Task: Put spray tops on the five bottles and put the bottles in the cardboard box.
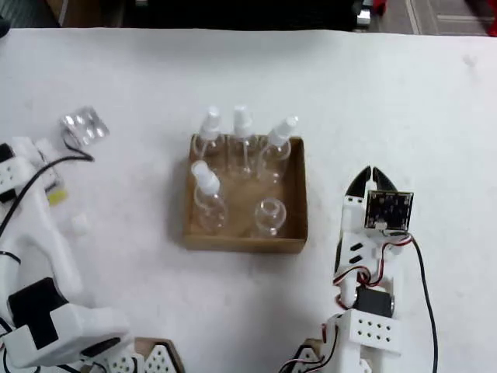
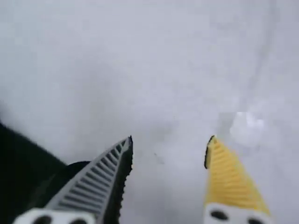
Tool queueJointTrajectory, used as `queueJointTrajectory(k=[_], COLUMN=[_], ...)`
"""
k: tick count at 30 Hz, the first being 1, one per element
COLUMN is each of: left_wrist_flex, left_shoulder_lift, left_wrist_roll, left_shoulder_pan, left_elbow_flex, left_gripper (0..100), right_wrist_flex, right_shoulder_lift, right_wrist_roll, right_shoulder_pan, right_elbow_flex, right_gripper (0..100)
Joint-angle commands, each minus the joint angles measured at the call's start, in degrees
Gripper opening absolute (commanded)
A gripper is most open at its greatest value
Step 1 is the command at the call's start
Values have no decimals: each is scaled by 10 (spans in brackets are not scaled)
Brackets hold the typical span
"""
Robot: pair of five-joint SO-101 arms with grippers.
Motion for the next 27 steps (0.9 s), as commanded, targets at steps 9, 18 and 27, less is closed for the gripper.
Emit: queueJointTrajectory(k=[9, 18, 27], left_wrist_flex=[320, 186, 146], left_shoulder_lift=[-2, -3, -3], left_wrist_roll=[919, 1022, 1116], left_shoulder_pan=[-1, 0, -29], left_elbow_flex=[-195, 56, 113], left_gripper=[234, 236, 238], right_wrist_flex=[-7, -7, 11], right_shoulder_lift=[1, 1, 1], right_wrist_roll=[6, 6, 76], right_shoulder_pan=[-6, -7, -44], right_elbow_flex=[6, 6, 6], right_gripper=[18, 18, 18])
